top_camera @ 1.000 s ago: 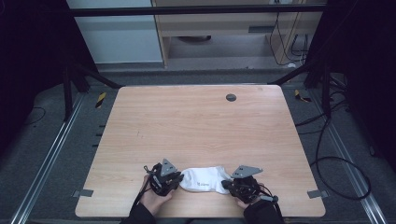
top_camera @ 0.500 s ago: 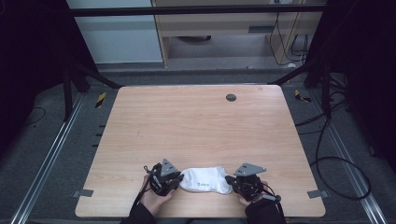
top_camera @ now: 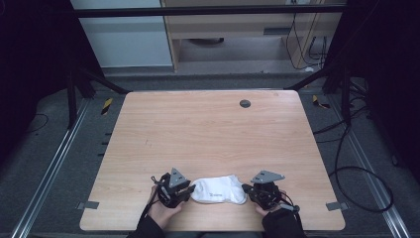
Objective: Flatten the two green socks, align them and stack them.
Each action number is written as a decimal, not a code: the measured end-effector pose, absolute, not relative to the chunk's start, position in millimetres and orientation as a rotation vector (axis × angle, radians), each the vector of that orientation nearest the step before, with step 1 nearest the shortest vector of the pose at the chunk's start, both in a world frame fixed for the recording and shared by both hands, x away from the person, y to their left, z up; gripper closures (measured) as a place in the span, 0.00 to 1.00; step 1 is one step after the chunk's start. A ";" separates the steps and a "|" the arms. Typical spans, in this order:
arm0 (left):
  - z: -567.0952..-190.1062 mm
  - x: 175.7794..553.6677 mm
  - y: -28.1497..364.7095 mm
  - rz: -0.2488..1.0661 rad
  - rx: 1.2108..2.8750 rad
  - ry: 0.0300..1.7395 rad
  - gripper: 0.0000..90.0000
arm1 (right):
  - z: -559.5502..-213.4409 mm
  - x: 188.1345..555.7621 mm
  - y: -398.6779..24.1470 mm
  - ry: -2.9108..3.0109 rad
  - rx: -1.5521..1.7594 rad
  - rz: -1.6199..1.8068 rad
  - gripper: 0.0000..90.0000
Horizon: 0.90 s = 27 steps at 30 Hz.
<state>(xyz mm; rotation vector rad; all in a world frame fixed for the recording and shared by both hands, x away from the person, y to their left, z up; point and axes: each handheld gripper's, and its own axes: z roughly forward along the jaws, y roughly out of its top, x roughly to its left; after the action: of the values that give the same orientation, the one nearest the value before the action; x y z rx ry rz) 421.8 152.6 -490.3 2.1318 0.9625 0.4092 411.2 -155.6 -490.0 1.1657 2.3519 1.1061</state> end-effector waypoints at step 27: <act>-468.1 435.8 235.7 0.512 1.957 0.997 0.44 | -484.5 447.5 -236.8 2.012 1.355 1.141 0.47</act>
<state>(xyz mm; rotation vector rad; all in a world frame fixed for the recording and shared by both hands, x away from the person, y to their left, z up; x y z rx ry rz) 435.8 235.7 -468.1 1.9571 0.9971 0.5124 447.5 -236.8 -484.5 1.3553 2.0116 1.1406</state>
